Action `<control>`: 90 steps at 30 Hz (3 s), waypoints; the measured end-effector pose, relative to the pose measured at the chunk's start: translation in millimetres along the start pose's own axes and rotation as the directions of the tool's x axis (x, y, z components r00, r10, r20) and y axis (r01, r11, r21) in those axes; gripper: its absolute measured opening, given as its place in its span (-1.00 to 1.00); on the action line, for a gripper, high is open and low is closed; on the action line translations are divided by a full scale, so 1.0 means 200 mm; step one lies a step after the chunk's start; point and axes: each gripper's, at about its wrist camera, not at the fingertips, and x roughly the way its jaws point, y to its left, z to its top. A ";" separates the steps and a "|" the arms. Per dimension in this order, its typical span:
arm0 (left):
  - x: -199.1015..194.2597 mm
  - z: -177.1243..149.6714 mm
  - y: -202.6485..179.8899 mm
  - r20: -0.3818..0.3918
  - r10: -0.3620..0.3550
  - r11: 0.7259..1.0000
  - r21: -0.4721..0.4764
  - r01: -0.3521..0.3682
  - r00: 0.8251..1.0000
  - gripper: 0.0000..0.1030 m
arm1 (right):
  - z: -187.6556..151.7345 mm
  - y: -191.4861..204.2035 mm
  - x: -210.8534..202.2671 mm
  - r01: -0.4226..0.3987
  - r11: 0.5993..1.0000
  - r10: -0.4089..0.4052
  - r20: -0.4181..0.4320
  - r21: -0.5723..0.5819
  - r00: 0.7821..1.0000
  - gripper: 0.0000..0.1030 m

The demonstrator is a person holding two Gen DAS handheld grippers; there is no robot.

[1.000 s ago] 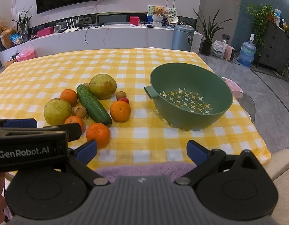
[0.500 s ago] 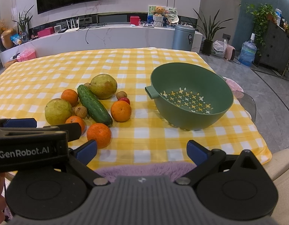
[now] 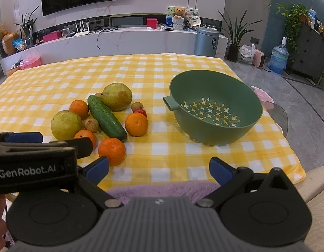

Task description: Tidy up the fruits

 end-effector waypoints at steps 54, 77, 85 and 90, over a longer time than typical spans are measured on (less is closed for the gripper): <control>-0.08 0.23 0.44 0.098 -0.037 0.995 -0.087 0.046 0.994 0.82 | 0.29 0.33 0.00 -0.029 0.998 0.033 0.075 -0.053 0.997 0.91; 0.22 0.08 0.73 0.045 -0.185 0.983 0.018 0.184 0.982 0.82 | 0.13 0.19 0.59 -0.100 0.912 0.217 -0.261 0.397 0.941 -0.04; 0.31 -0.04 0.57 0.084 -0.185 0.967 0.195 0.166 0.979 0.82 | 0.12 0.19 0.56 -0.115 0.920 0.206 -0.212 0.374 0.955 -0.15; 0.36 -0.08 0.53 0.111 -0.155 0.972 0.194 0.132 0.982 0.87 | 0.12 0.18 0.55 -0.157 0.905 0.245 -0.184 0.396 0.952 -0.15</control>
